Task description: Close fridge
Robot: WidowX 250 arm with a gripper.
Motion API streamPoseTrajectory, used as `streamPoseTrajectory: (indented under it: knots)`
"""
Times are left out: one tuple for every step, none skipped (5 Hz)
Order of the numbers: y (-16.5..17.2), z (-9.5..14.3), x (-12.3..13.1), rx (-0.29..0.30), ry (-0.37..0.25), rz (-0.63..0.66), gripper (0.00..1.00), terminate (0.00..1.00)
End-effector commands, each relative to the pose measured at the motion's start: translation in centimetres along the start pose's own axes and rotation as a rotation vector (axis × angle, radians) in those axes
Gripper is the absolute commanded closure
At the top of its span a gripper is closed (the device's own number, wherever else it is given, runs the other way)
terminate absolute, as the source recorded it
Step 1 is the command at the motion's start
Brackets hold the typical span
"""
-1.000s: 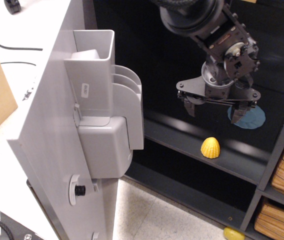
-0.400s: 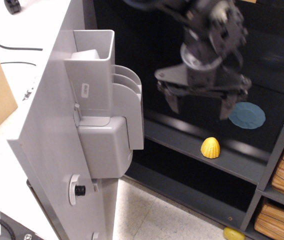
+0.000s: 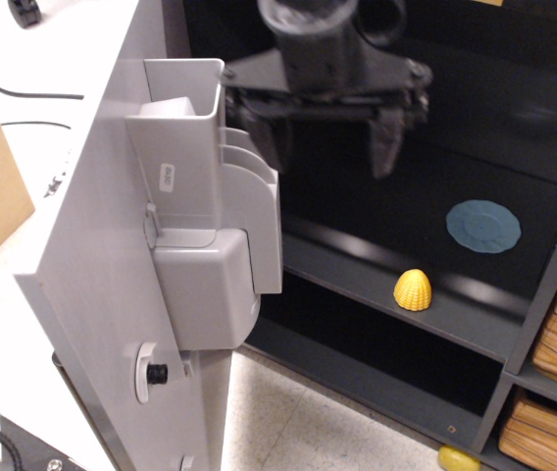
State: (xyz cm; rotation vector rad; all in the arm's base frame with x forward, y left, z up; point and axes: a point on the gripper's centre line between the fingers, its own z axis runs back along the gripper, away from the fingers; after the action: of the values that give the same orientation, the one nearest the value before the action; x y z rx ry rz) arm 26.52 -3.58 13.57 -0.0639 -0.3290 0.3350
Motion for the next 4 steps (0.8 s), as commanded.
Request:
streamPoseTrajectory:
  knots:
    - [3.1,5.9,-0.2,-0.014,-0.038,0.021,0.00,0.00]
    - [4.4,7.0,-0.2,0.021,-0.022,0.033,0.00,0.00]
    - [6.1,7.8,0.0,0.074,-0.009,0.036,0.00,0.00]
    - [7.5,8.1,-0.8,0.093,0.008,0.040,0.00,0.00]
